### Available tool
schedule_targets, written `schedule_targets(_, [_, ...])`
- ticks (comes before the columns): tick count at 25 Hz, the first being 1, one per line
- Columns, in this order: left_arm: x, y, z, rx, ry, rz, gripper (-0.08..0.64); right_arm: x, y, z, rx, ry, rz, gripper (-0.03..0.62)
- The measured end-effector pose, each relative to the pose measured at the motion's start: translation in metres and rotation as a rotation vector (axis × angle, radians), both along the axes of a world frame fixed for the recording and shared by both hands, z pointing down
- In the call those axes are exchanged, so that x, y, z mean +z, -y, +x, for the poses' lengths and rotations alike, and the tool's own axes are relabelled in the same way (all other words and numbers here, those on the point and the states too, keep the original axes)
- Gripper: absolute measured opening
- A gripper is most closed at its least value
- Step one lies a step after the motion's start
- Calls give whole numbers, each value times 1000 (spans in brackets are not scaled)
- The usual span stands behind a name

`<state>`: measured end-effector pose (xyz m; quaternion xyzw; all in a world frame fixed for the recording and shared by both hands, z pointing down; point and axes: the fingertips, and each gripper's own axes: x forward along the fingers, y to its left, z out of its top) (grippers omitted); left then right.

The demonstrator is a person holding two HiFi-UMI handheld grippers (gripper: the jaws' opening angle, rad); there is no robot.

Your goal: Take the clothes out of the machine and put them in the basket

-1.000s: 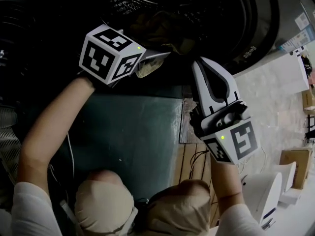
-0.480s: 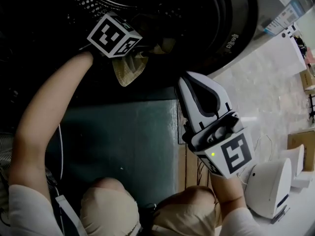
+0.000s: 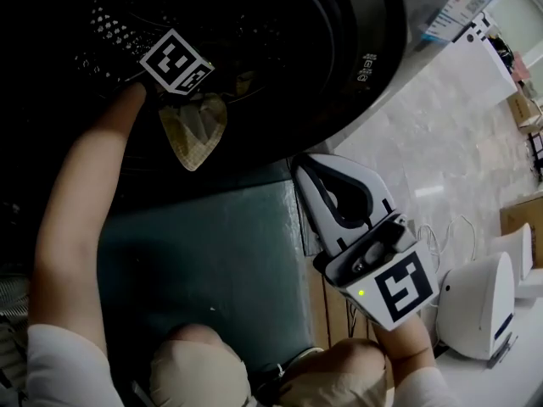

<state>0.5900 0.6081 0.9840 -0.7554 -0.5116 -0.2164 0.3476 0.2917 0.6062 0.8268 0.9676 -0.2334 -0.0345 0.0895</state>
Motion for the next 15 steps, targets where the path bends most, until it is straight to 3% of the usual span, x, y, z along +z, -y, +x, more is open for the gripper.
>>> schedule_targets(10, [38, -5, 26, -61, 134, 71, 557, 15, -19, -18, 50, 63, -74, 14])
schedule_targets(15, [47, -10, 33, -106, 200, 33, 544, 19, -29, -25, 69, 79, -101, 14])
